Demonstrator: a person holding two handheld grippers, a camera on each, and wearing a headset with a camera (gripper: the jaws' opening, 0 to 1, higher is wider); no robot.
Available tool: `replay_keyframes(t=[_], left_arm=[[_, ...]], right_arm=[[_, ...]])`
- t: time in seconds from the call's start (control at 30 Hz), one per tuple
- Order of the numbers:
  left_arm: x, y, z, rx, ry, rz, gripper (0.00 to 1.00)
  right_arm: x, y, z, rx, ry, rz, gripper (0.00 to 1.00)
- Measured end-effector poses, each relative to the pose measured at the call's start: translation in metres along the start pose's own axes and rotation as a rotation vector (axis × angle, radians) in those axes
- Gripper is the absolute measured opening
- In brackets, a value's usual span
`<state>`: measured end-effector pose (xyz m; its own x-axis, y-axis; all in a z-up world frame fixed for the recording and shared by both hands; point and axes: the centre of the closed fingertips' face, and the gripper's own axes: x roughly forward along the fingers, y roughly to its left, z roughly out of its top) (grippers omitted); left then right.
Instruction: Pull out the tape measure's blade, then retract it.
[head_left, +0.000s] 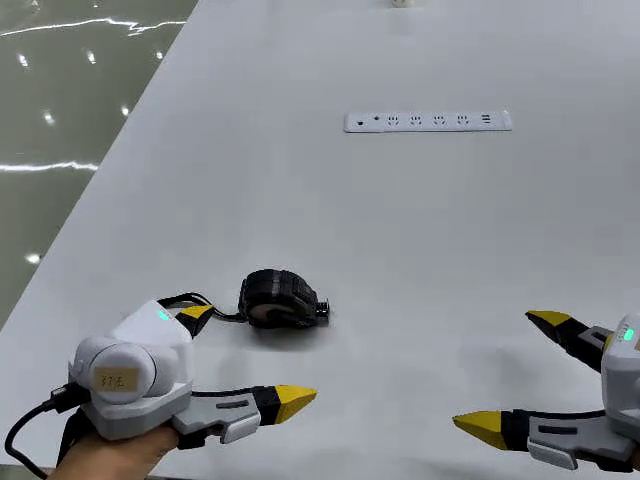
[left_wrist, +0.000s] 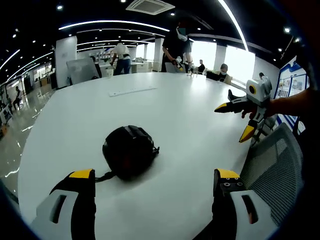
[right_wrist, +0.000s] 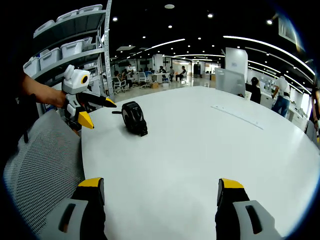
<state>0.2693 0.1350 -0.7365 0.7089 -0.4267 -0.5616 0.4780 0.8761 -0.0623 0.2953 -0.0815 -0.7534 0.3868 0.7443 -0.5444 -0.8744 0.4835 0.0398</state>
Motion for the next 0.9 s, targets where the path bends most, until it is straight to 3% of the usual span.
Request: replay_keyframes(t=[0.53,0.9], left_arm=[[-0.010,-0.002,0.002,0.038,-0.023,0.011,0.99],[-0.019,0.001,-0.003,0.002,-0.028,0.001,0.99]], right_arm=[[-0.010,-0.001,0.004,0.014,-0.038,-0.015,0.99],[-0.014,0.001,0.003,0.030,-0.050,-0.025,0.99]])
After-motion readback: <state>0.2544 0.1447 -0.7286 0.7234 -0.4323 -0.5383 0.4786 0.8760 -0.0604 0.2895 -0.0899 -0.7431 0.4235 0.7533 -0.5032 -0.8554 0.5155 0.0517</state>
